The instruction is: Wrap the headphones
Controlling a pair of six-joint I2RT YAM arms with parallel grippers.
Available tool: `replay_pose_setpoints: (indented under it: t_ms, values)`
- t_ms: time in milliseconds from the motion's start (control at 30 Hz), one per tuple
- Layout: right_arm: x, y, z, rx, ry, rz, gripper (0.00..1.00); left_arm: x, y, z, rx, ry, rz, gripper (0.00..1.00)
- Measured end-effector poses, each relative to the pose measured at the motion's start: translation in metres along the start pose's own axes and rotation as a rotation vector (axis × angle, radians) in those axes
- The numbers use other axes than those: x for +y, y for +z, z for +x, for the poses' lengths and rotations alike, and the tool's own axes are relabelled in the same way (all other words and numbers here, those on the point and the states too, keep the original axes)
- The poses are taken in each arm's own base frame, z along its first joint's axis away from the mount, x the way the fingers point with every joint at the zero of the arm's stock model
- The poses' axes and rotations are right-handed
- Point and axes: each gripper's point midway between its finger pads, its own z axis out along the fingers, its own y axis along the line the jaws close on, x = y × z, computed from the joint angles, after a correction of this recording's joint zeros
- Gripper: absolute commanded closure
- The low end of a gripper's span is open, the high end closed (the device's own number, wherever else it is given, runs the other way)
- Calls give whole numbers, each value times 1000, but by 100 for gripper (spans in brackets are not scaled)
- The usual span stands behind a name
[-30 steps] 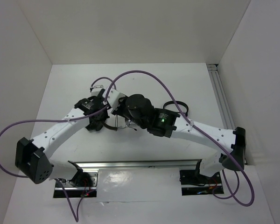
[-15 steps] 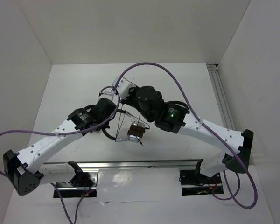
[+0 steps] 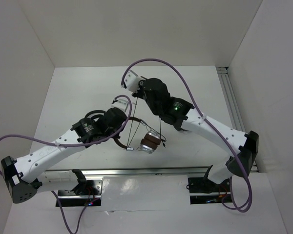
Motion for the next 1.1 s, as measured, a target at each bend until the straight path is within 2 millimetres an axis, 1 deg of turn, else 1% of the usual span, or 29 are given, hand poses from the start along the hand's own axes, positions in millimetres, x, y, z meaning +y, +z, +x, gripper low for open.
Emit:
replay_pose_setpoints:
  t_ms: [67, 133, 267, 333, 400, 500, 633, 833, 967, 1100]
  values:
    - [4, 9, 6, 18, -19, -8, 100, -3, 0, 1, 4, 21, 11, 100]
    - [4, 20, 16, 41, -17, -18, 100, -5, 0, 3, 9, 30, 19, 100]
    - [-5, 36, 39, 59, 36, -59, 100, -5, -5, 0, 3, 28, 27, 100]
    - [-13, 40, 47, 65, 62, -72, 100, -1, -9, -6, -14, 18, 13, 100]
    - [-19, 43, 55, 80, 77, -73, 100, 7, -18, -13, -26, 12, -24, 100]
    - [-27, 48, 61, 93, 95, -55, 100, 18, -29, -22, -41, -3, -67, 100]
    - [-29, 58, 74, 106, 129, -73, 100, 17, -35, -25, -48, -8, -45, 100]
    - [-17, 68, 82, 68, 183, -136, 100, 6, -50, -33, -89, -20, 61, 100]
    - [-10, 75, 84, 47, 218, -164, 100, 5, -61, -43, -120, -36, 88, 100]
    - [5, 80, 85, 16, 269, -207, 100, 9, -71, -52, -150, -56, 88, 100]
